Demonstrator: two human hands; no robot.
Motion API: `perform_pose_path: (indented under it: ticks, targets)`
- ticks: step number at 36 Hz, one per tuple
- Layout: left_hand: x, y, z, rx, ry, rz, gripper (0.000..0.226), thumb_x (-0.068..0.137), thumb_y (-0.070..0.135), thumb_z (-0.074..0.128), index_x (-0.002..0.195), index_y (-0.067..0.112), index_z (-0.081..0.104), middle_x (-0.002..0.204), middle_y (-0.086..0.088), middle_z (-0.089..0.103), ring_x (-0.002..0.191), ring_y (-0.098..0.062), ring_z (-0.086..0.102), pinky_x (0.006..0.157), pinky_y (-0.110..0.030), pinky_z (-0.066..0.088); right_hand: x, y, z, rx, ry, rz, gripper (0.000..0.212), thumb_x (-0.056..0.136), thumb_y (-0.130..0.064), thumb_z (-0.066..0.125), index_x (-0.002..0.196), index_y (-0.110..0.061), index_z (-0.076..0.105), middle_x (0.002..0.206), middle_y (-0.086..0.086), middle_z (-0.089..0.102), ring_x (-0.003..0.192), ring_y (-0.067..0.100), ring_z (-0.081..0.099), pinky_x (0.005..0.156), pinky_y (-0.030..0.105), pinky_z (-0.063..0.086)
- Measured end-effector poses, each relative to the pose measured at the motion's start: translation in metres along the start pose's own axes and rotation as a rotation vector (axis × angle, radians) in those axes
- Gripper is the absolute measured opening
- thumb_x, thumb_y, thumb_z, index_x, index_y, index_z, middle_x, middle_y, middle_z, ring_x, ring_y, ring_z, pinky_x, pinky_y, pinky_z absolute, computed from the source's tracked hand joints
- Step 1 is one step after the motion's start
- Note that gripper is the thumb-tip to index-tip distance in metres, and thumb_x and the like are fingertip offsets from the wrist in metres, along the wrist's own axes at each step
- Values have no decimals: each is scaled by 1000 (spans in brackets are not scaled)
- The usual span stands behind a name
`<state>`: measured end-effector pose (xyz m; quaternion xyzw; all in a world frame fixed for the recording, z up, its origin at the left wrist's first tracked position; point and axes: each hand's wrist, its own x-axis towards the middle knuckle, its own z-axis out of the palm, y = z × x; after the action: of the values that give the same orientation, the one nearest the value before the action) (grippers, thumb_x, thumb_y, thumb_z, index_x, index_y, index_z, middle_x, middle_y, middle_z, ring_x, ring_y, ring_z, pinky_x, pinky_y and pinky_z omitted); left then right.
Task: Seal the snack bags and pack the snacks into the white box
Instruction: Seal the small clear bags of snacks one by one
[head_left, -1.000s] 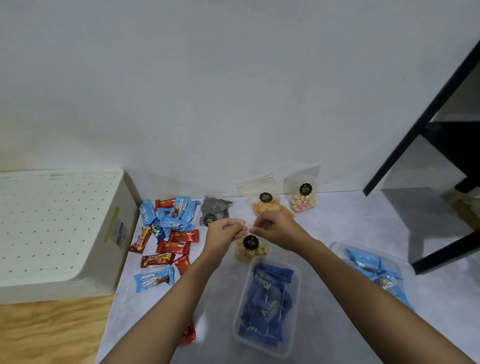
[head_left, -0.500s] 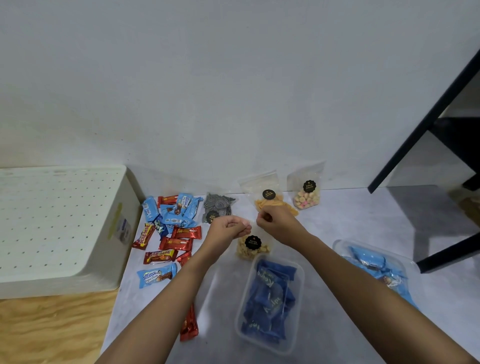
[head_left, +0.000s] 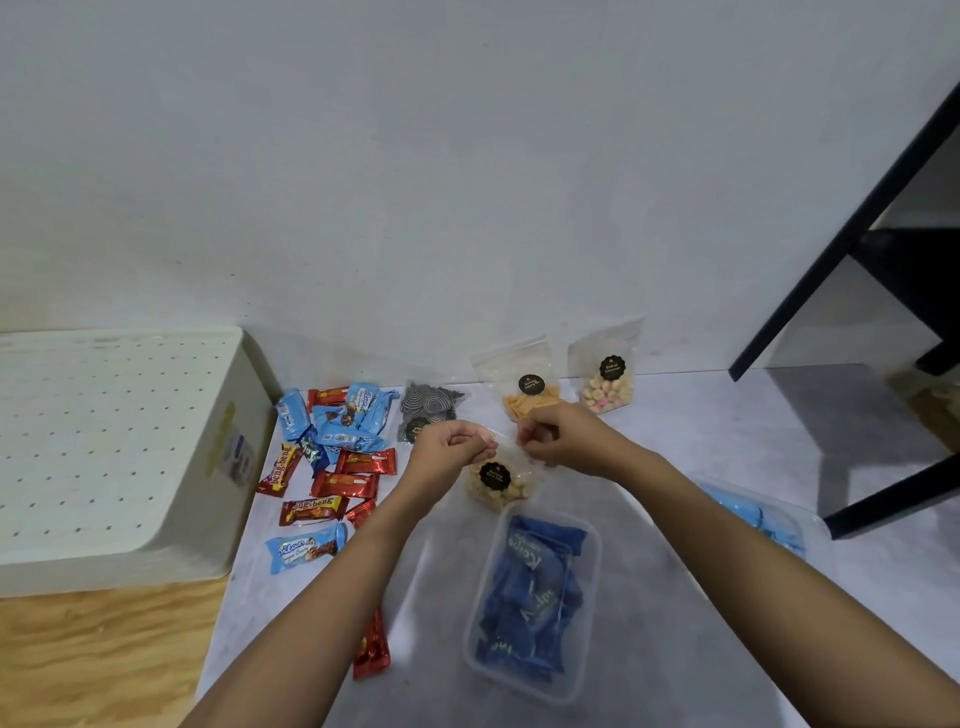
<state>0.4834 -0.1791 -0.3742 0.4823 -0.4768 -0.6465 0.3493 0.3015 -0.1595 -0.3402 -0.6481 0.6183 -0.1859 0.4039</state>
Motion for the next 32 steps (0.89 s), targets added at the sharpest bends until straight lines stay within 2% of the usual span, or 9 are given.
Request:
perform_pose_path:
  ticks: [4,8,12,15,18,21,26,30,32]
  targets:
    - [3,-3,2,-1,34,-1,8,87,-4,55,83,-2,62,77,-13,65,62,-3,67,67,-12,55,-8,10,-6,-52,-50,-2,11,82,-3,62,91,-8,66,70,-5,55,63,6,57,57,16,51]
    - [5,-2,6,-22,84,-15,8,87,-5,54,85,-5,61,76,-13,65,59,-3,66,68,-14,54,-10,13,-4,-31,-34,-33,13,90,-11,57,95,-3,65,75,0,60,67,9,60,64,24,54]
    - [4,0,7,-3,113,-2,7,88,-3,54,88,-4,61,76,-11,64,61,-5,65,67,-14,54,-12,16,-1,-110,6,-120,19,80,-31,71,89,-17,64,85,3,64,79,16,61,71,26,51]
    - [1,-7,7,126,203,65,4,87,4,58,90,4,61,80,-5,61,74,-12,59,74,-23,52,-11,20,8,-133,40,-176,14,78,-18,73,89,-10,68,83,0,63,78,13,60,71,21,51]
    - [-3,-16,7,273,296,166,30,84,15,64,112,7,54,101,-2,55,93,-13,54,82,-20,45,-10,24,13,-140,140,-209,3,81,-10,68,84,-8,69,76,-4,60,71,9,57,71,23,52]
    - [-7,-20,8,326,288,238,40,84,14,66,120,11,51,109,2,52,99,-6,51,81,-17,43,-11,24,12,-107,229,-217,4,83,-9,65,81,-7,68,69,-8,57,65,1,51,65,14,44]
    - [-5,-12,12,276,340,322,12,86,10,61,98,12,63,90,-2,64,83,-13,58,72,-16,49,-18,35,-2,-44,330,-240,5,82,-7,64,82,-5,69,78,4,66,75,18,61,71,29,51]
    - [2,4,34,234,277,400,11,84,6,64,87,17,65,84,0,66,76,-2,60,71,-12,49,-26,46,-28,101,472,-206,6,83,-5,66,86,-5,71,83,5,68,74,10,61,70,17,50]
    - [9,10,50,222,240,419,16,83,7,65,82,23,66,83,3,68,79,-5,62,73,-17,51,-30,54,-45,139,529,-190,7,83,-5,66,86,-8,71,84,0,66,73,4,60,66,9,46]
